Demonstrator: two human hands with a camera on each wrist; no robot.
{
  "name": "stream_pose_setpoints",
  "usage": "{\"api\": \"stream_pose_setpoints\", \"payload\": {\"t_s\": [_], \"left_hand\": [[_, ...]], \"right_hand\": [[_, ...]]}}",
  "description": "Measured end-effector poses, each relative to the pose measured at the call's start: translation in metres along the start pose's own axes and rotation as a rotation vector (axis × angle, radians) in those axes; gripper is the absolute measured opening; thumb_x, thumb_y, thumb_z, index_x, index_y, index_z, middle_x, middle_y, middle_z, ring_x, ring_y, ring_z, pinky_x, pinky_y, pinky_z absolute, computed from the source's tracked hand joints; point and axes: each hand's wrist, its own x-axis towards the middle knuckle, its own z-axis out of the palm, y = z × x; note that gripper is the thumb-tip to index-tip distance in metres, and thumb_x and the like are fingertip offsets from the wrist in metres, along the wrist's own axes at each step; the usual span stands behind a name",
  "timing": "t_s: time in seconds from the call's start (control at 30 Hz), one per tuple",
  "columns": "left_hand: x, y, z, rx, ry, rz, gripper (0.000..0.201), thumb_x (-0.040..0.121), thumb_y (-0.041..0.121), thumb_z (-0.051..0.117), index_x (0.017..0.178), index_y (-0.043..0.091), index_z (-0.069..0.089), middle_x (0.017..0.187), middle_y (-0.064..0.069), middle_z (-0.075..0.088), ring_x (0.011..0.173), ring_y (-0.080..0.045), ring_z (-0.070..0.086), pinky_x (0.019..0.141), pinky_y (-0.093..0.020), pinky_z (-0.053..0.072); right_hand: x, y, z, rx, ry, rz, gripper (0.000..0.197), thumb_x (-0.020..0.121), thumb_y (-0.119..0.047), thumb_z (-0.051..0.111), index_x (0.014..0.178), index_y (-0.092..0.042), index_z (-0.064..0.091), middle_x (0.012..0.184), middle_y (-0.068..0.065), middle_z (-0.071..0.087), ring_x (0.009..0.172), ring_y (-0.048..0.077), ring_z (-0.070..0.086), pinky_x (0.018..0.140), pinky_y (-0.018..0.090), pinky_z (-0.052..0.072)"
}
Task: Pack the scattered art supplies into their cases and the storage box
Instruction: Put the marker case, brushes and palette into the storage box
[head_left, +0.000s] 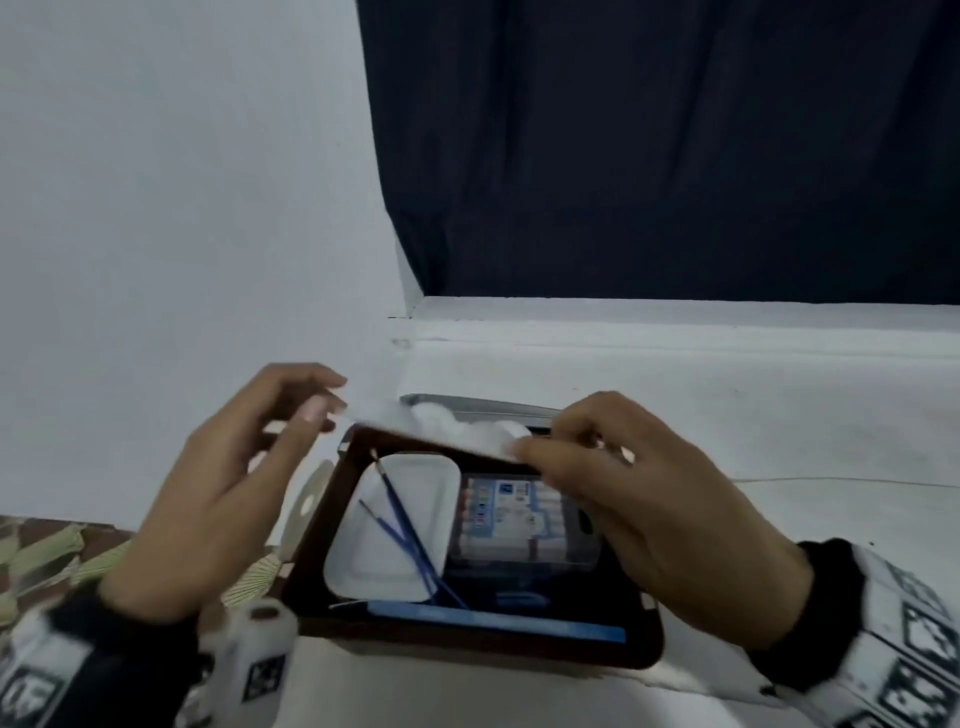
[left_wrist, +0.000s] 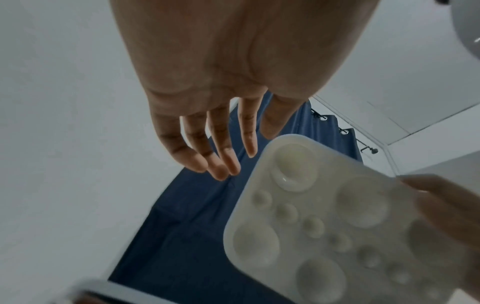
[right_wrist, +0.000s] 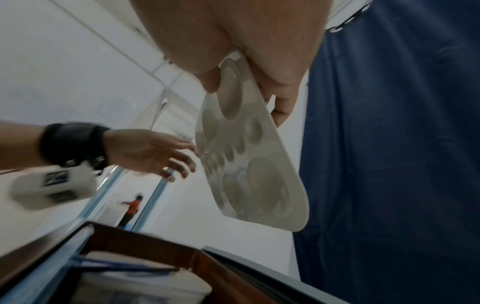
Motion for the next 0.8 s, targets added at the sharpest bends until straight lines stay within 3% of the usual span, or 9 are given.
{"api": "stream_pose_setpoints", "payload": {"t_s": [0.1,0.2,0.27,0.37,0.43,0.5,0.57,0.7,0.8], "left_hand": [[0.031,-0.028,-0.021,0.144,-0.140,-0.020,0.028,0.099,0.048,0.045,0.116,0.031,0.060,0.113,0.009,0.066,0.110,-0.009,0.060,0.086,-0.032,0.048],[0.062,-0.062,-0.017,0.340,-0.358,-0.039,0.027,0.101,0.039,0.043,0.125,0.035,0.056,0.125,0.016,0.060,0.116,0.000,0.054,0.093,-0.028,0.047],[0.077,-0.085,-0.006,0.469,-0.499,-0.012,0.036,0.102,0.040,0.040,0.136,0.032,0.050,0.138,0.013,0.053,0.123,-0.005,0.049,0.103,-0.027,0.040],[0.093,-0.103,0.012,0.602,-0.670,-0.011,0.041,0.104,0.041,0.037,0.142,0.030,0.046,0.144,0.010,0.049,0.127,-0.012,0.047,0.102,-0.021,0.031],[0.103,-0.107,0.019,0.626,-0.743,-0.043,0.040,0.103,0.041,0.040,0.141,0.031,0.049,0.136,0.009,0.055,0.115,-0.012,0.054,0.099,-0.022,0.034],[0.114,-0.111,0.023,0.608,-0.766,-0.041,0.032,0.101,0.041,0.047,0.129,0.031,0.058,0.123,0.009,0.062,0.095,-0.009,0.058,0.092,-0.024,0.040],[0.124,-0.115,0.027,0.587,-0.748,-0.015,0.021,0.098,0.038,0.055,0.114,0.028,0.065,0.113,0.010,0.065,0.098,-0.012,0.060,0.089,-0.024,0.041],[0.132,-0.115,0.026,0.508,-0.742,-0.043,0.012,0.093,0.032,0.064,0.103,0.026,0.068,0.110,0.012,0.065,0.095,-0.009,0.063,0.079,-0.013,0.040],[0.127,-0.108,0.013,0.419,-0.715,-0.038,0.004,0.093,0.031,0.065,0.096,0.031,0.068,0.102,0.016,0.068,0.094,-0.005,0.065,0.086,-0.021,0.044]], "right_hand": [[0.023,-0.012,0.013,-0.153,-0.244,-0.090,0.024,0.097,-0.032,0.051,0.118,-0.043,0.050,0.096,-0.005,0.052,0.083,0.016,0.045,0.067,0.031,0.040],[0.026,-0.014,0.032,-0.320,-0.332,-0.323,0.042,0.092,-0.017,0.058,0.128,-0.037,0.046,0.103,0.000,0.053,0.091,0.021,0.048,0.078,0.036,0.044],[0.024,-0.010,0.046,-0.304,-0.337,-0.398,0.041,0.094,-0.012,0.053,0.127,-0.035,0.049,0.109,0.001,0.056,0.098,0.023,0.053,0.083,0.043,0.046],[0.015,-0.006,0.062,-0.260,-0.436,-0.339,0.040,0.094,-0.018,0.049,0.128,-0.039,0.051,0.118,-0.002,0.056,0.108,0.020,0.054,0.088,0.045,0.046],[0.011,-0.004,0.065,-0.195,-0.527,-0.268,0.038,0.094,-0.027,0.054,0.129,-0.043,0.051,0.121,-0.004,0.054,0.113,0.018,0.053,0.091,0.047,0.046],[0.010,-0.002,0.065,-0.111,-0.584,-0.235,0.035,0.097,-0.035,0.050,0.131,-0.046,0.050,0.125,-0.005,0.052,0.117,0.016,0.051,0.090,0.047,0.046],[0.011,0.001,0.063,-0.030,-0.659,-0.191,0.039,0.097,-0.038,0.048,0.134,-0.047,0.047,0.129,-0.006,0.049,0.122,0.015,0.048,0.090,0.046,0.045],[0.012,0.006,0.067,0.041,-0.739,-0.144,0.038,0.098,-0.039,0.046,0.136,-0.039,0.048,0.136,-0.007,0.049,0.125,0.016,0.047,0.094,0.045,0.044],[0.015,0.006,0.063,0.041,-0.708,-0.114,0.040,0.101,-0.042,0.038,0.139,-0.036,0.046,0.135,-0.012,0.050,0.123,0.012,0.049,0.094,0.039,0.045]]}}
